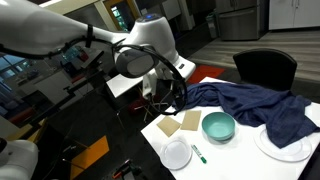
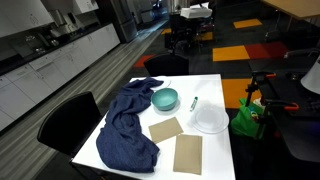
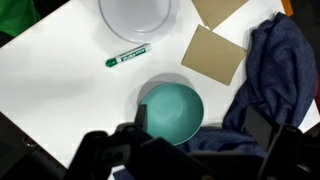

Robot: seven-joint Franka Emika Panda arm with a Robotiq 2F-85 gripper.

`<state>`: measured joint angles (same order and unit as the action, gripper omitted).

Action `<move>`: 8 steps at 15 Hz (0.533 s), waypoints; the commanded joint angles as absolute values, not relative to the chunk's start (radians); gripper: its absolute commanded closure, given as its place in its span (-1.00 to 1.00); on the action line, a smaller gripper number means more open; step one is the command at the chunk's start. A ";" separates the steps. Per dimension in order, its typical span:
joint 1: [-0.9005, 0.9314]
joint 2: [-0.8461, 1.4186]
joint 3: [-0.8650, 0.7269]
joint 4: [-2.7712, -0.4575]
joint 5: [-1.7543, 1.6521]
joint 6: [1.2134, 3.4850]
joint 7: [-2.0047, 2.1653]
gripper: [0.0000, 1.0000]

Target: Move the green bowl to the right

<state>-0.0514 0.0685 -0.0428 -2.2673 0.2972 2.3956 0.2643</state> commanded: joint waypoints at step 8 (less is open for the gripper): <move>-0.070 0.297 -0.040 -2.245 0.353 2.625 0.206 -1.00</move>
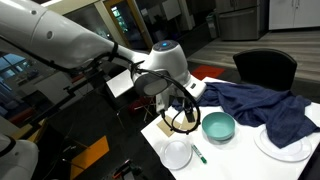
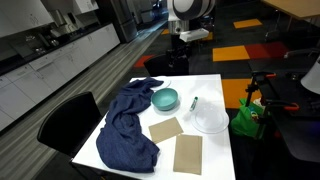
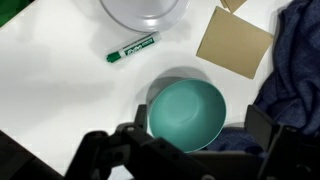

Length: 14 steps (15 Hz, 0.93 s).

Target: Move the green bowl to the right

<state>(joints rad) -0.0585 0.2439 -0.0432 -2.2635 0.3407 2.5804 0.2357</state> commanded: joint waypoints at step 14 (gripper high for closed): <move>-0.102 0.616 -0.067 -2.028 0.296 2.691 0.224 -1.00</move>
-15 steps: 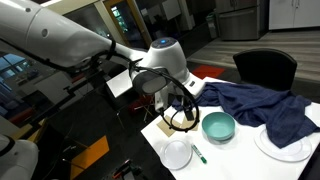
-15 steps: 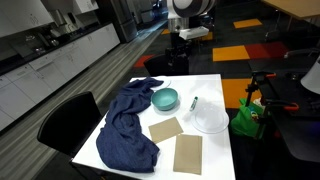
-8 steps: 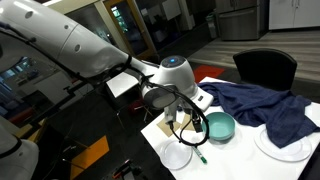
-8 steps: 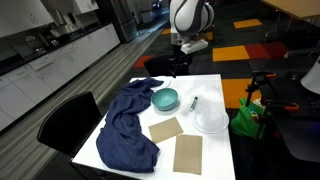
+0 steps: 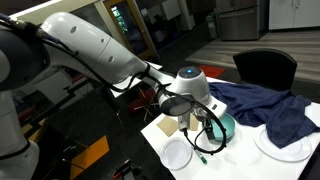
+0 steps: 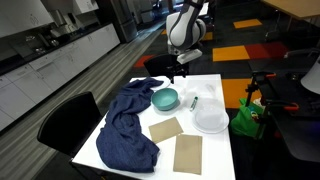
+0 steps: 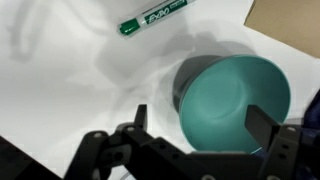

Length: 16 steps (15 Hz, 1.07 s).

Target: Move the green bowl to the right

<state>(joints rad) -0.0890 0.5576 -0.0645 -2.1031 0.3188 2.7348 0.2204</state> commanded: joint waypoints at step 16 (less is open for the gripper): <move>-0.084 0.799 -0.061 -1.873 0.298 2.753 0.243 -1.00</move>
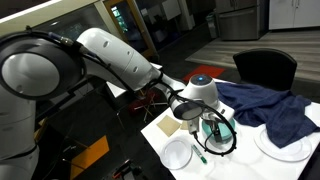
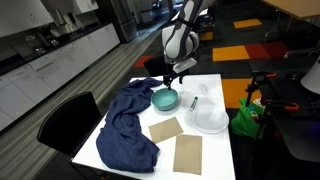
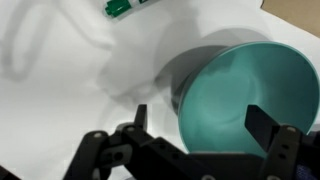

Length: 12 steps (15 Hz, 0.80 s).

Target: Move the green bowl to the right

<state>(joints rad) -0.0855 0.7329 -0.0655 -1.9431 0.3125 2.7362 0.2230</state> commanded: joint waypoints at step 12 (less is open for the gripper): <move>-0.101 0.910 -0.052 -1.771 0.309 2.749 0.240 0.40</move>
